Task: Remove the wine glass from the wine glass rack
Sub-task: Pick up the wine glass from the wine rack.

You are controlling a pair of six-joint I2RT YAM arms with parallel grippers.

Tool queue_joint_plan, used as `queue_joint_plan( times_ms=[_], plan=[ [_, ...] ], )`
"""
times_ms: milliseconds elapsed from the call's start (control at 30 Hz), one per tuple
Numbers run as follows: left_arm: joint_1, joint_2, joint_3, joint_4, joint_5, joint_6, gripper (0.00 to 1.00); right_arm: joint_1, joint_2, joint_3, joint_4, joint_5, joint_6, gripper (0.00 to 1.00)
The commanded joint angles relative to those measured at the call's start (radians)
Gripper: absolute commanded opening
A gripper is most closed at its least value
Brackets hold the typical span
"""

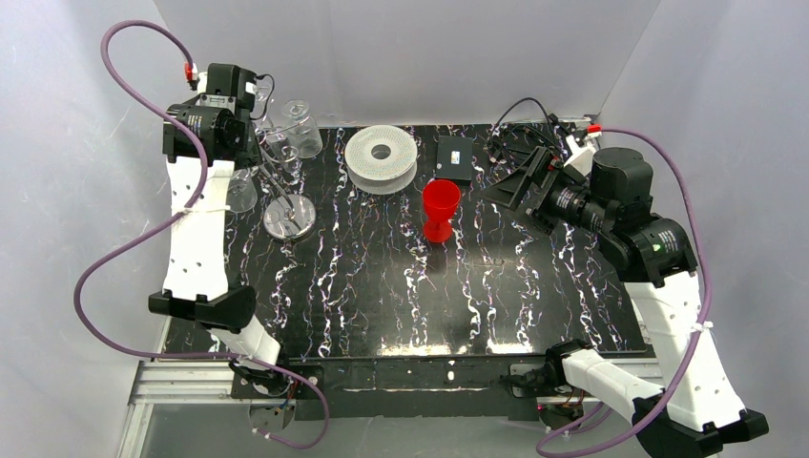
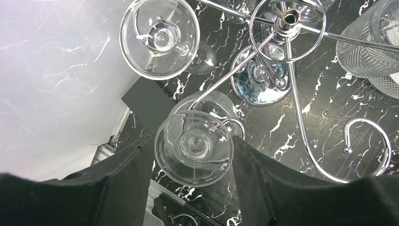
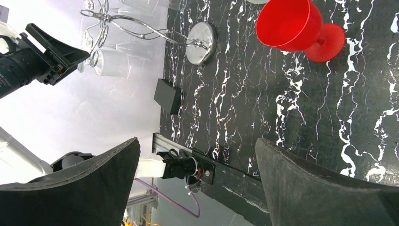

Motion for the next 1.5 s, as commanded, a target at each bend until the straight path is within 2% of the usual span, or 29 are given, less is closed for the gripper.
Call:
queue_joint_plan(
  times_ms=[0,1467],
  plan=[
    [0.016,-0.009,0.035,-0.314,-0.061,-0.005,0.37,-0.006,0.006,0.003,0.041,-0.01,-0.001,1.0],
    [0.062,0.071,0.111,-0.266,0.035,0.005,0.37,-0.022,0.02,0.024,0.033,-0.017,-0.018,1.0]
  ],
)
